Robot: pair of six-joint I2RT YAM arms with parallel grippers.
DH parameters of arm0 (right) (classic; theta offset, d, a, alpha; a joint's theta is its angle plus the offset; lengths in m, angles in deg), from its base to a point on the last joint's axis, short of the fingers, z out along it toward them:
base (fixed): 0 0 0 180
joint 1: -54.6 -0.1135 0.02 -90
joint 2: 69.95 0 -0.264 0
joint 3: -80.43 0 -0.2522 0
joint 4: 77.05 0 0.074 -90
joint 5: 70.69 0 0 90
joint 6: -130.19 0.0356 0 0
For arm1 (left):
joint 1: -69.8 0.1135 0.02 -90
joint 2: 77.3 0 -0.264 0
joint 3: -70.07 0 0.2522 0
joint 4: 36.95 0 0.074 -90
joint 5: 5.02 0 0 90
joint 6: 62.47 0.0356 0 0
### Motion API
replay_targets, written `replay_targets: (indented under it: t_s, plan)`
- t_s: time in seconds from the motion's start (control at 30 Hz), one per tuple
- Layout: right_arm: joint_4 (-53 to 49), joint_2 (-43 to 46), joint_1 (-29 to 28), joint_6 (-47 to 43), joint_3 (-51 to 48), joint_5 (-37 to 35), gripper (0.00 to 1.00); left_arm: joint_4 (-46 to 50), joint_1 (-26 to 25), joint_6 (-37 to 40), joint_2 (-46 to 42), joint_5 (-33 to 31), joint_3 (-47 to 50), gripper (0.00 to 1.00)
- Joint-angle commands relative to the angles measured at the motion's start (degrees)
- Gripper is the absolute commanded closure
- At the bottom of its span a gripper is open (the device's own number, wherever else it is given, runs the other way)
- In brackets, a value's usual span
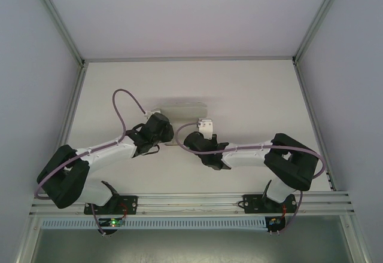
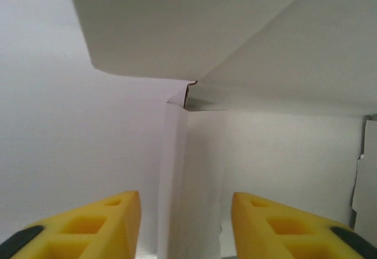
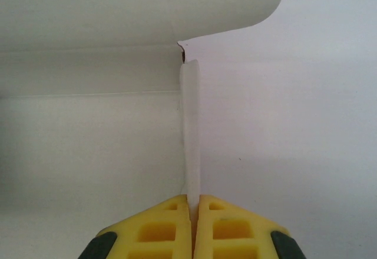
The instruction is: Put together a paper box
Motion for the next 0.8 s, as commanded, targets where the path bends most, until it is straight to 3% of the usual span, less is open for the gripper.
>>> replay_targets:
  t_s: [0.0,0.1,0.37,0.57,0.6,0.7,0.77]
  plan:
    - [2.8,0.1,-1.0,-2.1,-1.3,-3.2,1.0,3.3,0.5,0.3,0.7,-4.1,-1.4,0.67]
    - [2.8,0.3,-1.1,-2.0,-1.5,-4.2,1.0,2.2,0.5,1.5,1.9,-2.4,-1.4,0.78]
    - [8.1,-0.8,-1.4,-4.3,-2.6,-3.5,1.0,0.0,0.1,2.9,6.0,-1.0,-1.2,0.78]
    - [10.2,-0.8,-1.5,-4.5,-3.9,-3.4,1.0,1.9,-0.2,3.2,9.6,-3.6,-2.9,0.84]
    - [10.6,-0.6,-1.6,-4.8,-4.2,-3.4,1.0,2.4,-0.3,3.2,10.2,-4.1,-3.2,0.89]
    - [10.8,0.0,-1.6,-5.1,-4.7,-3.7,1.0,6.5,-1.6,3.0,12.3,-10.9,-5.1,1.0]
    - [11.1,0.3,-1.7,-5.3,-5.0,-4.2,1.0,10.2,-2.8,3.0,14.1,-16.5,-6.9,1.0]
